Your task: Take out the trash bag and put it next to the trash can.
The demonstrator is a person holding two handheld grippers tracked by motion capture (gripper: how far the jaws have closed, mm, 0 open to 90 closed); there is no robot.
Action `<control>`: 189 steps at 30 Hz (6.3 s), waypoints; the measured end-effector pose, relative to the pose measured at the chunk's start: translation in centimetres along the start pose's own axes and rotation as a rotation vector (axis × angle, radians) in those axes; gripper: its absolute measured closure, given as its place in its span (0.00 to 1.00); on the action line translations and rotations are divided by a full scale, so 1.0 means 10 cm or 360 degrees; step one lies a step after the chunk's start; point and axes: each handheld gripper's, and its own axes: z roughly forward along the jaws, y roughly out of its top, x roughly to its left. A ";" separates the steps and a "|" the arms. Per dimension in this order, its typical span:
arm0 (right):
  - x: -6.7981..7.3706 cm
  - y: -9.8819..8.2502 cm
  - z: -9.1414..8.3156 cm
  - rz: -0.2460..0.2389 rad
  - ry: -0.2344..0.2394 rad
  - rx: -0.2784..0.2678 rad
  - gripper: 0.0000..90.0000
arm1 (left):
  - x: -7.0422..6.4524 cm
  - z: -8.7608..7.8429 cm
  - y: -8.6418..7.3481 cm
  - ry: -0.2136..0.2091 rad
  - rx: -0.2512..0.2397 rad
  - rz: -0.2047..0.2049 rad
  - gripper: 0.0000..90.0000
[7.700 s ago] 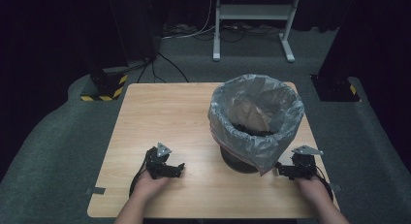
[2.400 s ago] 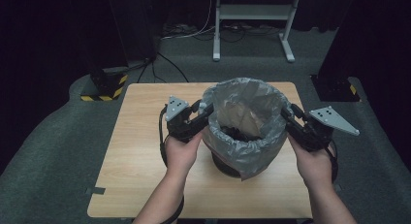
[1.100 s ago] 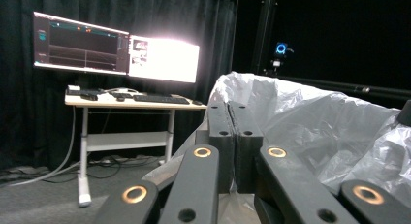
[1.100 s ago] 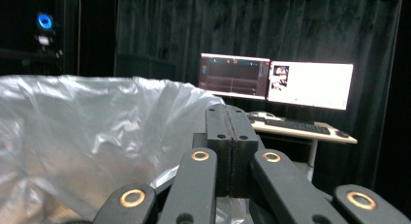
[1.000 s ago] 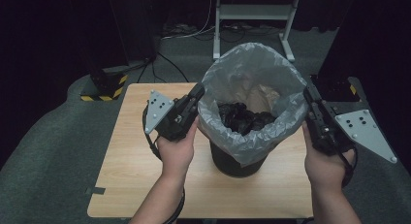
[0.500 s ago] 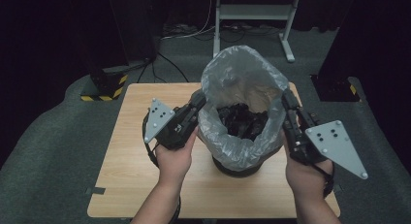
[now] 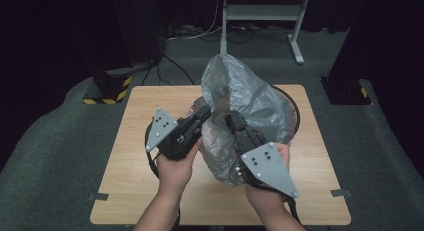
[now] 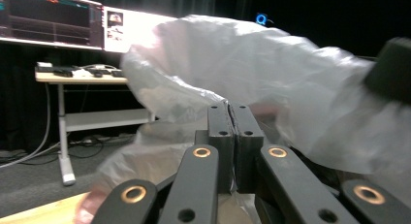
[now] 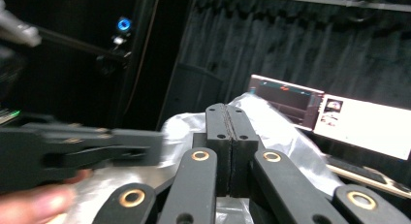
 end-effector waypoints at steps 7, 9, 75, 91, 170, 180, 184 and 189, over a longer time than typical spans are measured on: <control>0.20 -0.21 0.07 -0.0035 0.0093 0.0139 1.00 | 0.04 -0.01 -0.07 -0.0045 0.0020 -0.0039 0.97; 0.23 -0.28 0.09 -0.0041 0.0111 0.0173 1.00 | 0.05 -0.01 -0.08 -0.0055 0.0025 -0.0037 0.97; -1.47 -0.62 -0.63 0.0171 -0.0168 0.0388 0.64 | 0.02 0.42 0.16 0.0030 0.0049 -0.0036 0.99; -1.59 -1.73 -0.58 0.0198 -0.0169 0.0770 0.46 | -0.04 0.37 0.24 -0.0005 -0.0101 0.0008 0.99; -1.70 -2.73 -0.52 0.0444 -0.0062 0.1270 0.21 | 0.22 -0.34 1.24 0.0197 -0.0691 0.0193 0.99; -1.69 -2.79 -0.51 0.0450 -0.0058 0.1338 0.24 | 0.42 -0.57 1.16 0.0278 -0.0662 0.0186 0.99; -1.68 -2.82 -0.50 0.0446 -0.0053 0.1353 0.24 | 0.50 -0.69 1.10 0.0322 -0.0632 0.0183 0.99; -1.67 -2.84 -0.50 0.0456 -0.0039 0.1354 0.25 | 0.63 -0.84 1.01 0.0377 -0.0600 0.0176 0.99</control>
